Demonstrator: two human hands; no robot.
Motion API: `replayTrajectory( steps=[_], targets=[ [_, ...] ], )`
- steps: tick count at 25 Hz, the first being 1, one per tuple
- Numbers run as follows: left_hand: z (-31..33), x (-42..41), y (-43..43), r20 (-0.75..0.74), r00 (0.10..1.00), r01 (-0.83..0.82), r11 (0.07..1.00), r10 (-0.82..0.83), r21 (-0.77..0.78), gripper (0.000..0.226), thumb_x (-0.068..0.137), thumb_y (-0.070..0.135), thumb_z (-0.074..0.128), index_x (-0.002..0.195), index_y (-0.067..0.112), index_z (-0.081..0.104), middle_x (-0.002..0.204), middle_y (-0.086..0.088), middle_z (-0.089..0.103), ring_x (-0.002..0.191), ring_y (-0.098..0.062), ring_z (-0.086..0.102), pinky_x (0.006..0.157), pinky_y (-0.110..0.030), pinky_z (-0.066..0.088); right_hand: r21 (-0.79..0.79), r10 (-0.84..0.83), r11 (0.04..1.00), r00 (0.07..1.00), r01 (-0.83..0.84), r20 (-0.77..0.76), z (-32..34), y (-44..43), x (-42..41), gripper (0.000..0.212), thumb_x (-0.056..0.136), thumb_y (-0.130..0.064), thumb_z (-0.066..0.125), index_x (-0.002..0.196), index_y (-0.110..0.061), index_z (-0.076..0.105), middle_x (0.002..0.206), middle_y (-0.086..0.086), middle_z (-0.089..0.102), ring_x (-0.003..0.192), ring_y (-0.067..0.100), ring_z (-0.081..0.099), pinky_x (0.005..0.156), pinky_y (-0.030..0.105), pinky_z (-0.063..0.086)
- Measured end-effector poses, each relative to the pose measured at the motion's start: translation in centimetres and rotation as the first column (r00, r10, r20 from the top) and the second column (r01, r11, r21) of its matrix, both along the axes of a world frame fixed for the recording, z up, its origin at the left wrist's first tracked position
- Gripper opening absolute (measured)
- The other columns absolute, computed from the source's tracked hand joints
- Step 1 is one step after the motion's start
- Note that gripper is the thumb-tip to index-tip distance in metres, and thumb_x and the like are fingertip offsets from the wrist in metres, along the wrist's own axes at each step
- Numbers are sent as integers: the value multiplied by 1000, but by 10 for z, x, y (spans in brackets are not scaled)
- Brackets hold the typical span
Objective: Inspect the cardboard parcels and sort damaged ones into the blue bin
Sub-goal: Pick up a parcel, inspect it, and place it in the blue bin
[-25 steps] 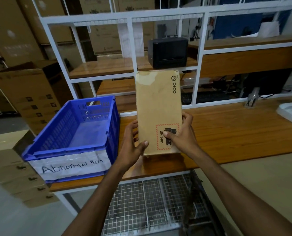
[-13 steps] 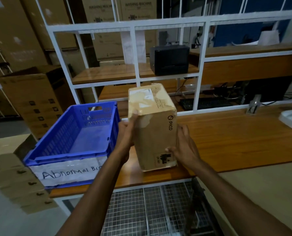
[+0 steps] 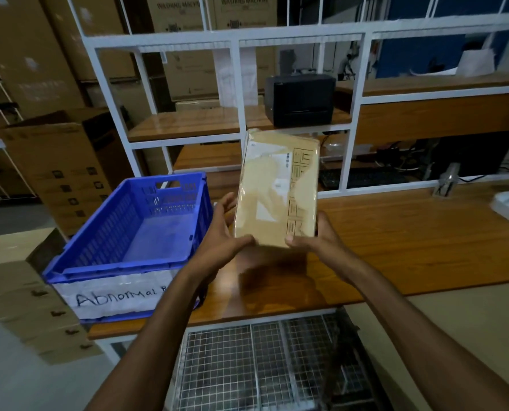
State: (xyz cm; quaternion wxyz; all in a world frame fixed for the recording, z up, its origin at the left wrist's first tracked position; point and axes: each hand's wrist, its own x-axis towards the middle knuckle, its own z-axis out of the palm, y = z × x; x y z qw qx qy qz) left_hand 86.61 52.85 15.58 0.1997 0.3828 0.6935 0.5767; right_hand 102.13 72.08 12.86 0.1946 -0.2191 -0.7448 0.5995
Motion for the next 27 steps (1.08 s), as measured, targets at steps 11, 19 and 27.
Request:
replayTrajectory(
  steps=[11, 19, 27],
  targets=[
    [9, 11, 4, 304, 940, -169, 985, 154, 21, 95, 81, 96, 26, 142, 30, 61, 130, -5, 71, 114, -28, 71, 100, -58, 55, 721, -189, 688, 980, 89, 60, -41, 7, -1, 97, 65, -28, 96, 143, -22, 40, 133, -5, 50, 124, 17, 50, 90, 33, 51],
    [-15, 13, -1, 316, 946, -87, 995, 68, 44, 60, 100, 49, 58, 151, 29, 36, 143, -4, 60, 118, -18, 68, 92, -39, 60, 374, -14, 927, 1000, 8, 13, -26, -2, 10, 111, 62, -54, 93, 149, -34, 27, 134, -16, 53, 118, 4, 57, 88, 32, 56],
    [14, 9, -12, -37, 996, 83, 978, -77, 189, 85, 97, 2, 68, 156, 45, 24, 152, 12, 45, 133, -13, 60, 89, -31, 61, -12, -74, 997, 969, 73, -237, 55, -19, 7, 66, 93, -30, 75, 143, -23, 32, 132, -1, 66, 101, 2, 72, 77, 23, 62]
  ],
)
